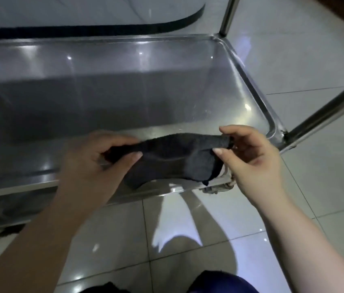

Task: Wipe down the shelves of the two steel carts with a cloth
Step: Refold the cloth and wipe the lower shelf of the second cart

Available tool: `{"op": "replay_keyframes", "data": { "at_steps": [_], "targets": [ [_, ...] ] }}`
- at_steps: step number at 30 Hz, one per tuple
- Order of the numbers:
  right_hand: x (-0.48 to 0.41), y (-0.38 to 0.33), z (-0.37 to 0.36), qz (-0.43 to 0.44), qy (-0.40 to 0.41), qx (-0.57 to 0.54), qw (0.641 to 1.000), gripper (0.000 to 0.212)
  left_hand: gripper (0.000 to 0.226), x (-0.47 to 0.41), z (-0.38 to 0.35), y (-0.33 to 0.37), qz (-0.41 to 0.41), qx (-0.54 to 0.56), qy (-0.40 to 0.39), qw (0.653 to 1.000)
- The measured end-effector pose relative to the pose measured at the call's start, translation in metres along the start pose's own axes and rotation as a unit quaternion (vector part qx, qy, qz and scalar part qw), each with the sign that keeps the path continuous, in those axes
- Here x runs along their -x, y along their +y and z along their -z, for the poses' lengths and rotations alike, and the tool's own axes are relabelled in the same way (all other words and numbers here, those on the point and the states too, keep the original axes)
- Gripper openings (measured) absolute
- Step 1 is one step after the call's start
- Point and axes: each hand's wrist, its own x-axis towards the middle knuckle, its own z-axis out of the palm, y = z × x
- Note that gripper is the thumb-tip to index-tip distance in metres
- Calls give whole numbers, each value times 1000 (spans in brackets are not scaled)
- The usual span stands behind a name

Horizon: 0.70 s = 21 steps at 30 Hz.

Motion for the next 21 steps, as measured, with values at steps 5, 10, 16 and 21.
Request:
{"op": "replay_keyframes", "data": {
  "at_steps": [5,10,16,21],
  "targets": [
    [-17,-53,16,-75,23,60,995,37,23,-32,6,49,98,-31,-35,994],
    [-17,-123,31,-137,40,84,986,42,33,-45,29,103,189,-21,-61,980],
    [-6,-220,78,-199,57,64,976,47,40,-49,65,204,148,-19,-92,984],
    [1,-333,161,-224,139,35,964,42,35,-81,79,334,105,34,-145,983]
  ]
}}
